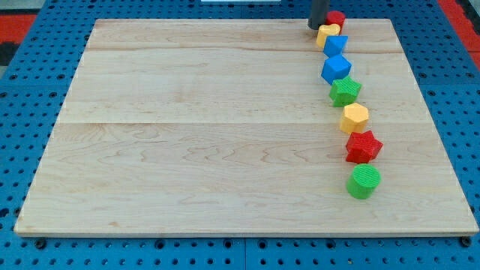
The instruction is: Push the red circle towards the top right side of the board
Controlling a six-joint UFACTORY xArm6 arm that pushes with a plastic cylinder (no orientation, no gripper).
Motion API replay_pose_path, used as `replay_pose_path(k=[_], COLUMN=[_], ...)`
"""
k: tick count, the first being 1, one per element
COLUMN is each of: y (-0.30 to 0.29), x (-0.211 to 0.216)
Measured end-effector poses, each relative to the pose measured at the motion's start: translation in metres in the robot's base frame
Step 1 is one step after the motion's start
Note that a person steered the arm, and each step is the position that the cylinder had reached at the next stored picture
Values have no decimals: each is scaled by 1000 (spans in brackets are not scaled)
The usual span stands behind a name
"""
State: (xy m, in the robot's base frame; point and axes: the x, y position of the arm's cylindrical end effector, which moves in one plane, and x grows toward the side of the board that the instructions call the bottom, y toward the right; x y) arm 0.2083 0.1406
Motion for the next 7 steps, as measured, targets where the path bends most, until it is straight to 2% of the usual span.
replay_pose_path(k=[4,7], y=[-27,25], x=[-17,-16])
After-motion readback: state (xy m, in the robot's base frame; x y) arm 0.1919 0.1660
